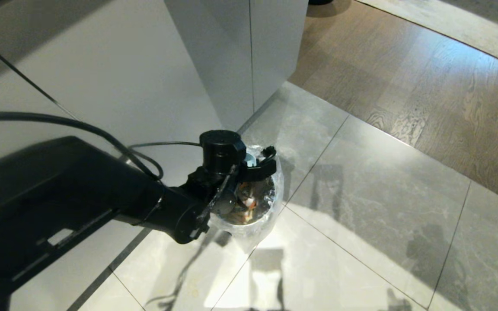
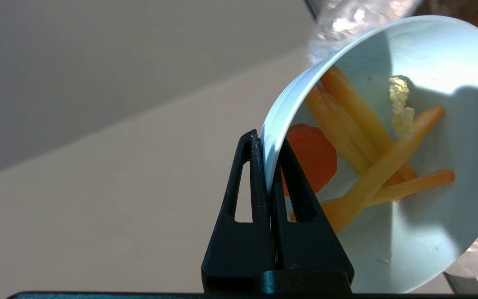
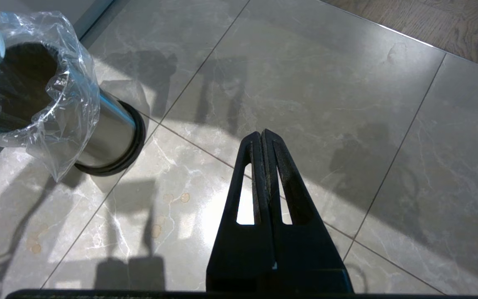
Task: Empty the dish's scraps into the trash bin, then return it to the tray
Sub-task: Pour the leftover food from the bowl into the trash can
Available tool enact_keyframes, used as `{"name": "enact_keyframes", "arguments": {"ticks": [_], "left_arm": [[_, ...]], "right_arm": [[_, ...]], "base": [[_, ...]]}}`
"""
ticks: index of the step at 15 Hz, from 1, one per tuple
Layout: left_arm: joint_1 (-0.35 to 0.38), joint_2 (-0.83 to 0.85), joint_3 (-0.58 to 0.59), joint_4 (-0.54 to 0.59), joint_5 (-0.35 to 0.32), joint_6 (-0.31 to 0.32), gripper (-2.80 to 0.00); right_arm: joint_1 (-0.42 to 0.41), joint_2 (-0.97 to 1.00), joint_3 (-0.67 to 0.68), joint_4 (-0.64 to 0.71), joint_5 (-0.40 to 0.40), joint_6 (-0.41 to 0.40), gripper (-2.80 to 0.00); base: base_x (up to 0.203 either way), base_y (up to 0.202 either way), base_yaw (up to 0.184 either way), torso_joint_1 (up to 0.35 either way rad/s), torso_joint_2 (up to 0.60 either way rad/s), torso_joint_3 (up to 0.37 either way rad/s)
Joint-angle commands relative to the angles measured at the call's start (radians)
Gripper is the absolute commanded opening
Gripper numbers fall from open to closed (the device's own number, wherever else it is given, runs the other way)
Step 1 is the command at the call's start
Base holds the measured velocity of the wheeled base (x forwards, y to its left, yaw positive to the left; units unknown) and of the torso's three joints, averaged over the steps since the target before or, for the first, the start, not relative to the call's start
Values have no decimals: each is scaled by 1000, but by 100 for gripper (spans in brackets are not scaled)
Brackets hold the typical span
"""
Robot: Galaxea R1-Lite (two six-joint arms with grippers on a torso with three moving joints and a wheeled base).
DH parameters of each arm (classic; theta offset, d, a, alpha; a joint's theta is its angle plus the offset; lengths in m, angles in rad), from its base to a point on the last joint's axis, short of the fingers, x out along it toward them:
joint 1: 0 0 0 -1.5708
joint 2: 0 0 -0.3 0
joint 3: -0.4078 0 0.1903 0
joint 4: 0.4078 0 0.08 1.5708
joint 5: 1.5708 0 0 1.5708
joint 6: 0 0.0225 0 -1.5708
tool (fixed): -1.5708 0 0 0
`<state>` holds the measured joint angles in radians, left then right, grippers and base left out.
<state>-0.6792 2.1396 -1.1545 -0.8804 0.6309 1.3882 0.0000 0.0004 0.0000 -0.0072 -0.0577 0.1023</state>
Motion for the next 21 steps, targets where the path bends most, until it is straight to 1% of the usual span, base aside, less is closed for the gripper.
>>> {"name": "enact_keyframes", "arguments": {"ticks": [1, 3, 5, 6, 7, 8, 12, 15, 19, 21], "left_arm": [[-13, 33, -2, -5, 36, 8, -280], [-29, 51, -5, -6, 78, 9, -280], [-35, 67, -11, -47, 107, 10, -280], [-36, 77, -15, -70, 111, 30, -280], [-34, 79, -21, -90, 111, 70, -280], [-33, 81, -31, -121, 112, 134, -280], [-36, 85, -50, -265, 112, 417, -280], [-58, 76, -47, -294, 112, 569, -280], [-85, 71, -36, -302, 113, 664, -280], [-90, 61, -31, -301, 113, 692, -280]], "right_arm": [[0, 0, 0, 0, -1, 0, -280], [0, 0, 0, 0, -1, 0, -280], [0, 0, 0, 0, -1, 0, -280], [0, 0, 0, 0, -1, 0, -280], [0, 1, 0, 0, -1, 0, -280], [0, 1, 0, 0, -1, 0, -280], [0, 1, 0, 0, -1, 0, -280], [0, 1, 0, 0, -1, 0, -280], [0, 0, 0, 0, -1, 0, -280], [0, 0, 0, 0, -1, 0, -280]], "base": [[0, 0, 0, 0, 0, 0], [0, 0, 0, 0, 0, 0], [0, 0, 0, 0, 0, 0], [0, 0, 0, 0, 0, 0], [0, 0, 0, 0, 0, 0], [0, 0, 0, 0, 0, 0], [0, 0, 0, 0, 0, 0], [0, 0, 0, 0, 0, 0], [0, 0, 0, 0, 0, 0], [0, 0, 0, 0, 0, 0]]}}
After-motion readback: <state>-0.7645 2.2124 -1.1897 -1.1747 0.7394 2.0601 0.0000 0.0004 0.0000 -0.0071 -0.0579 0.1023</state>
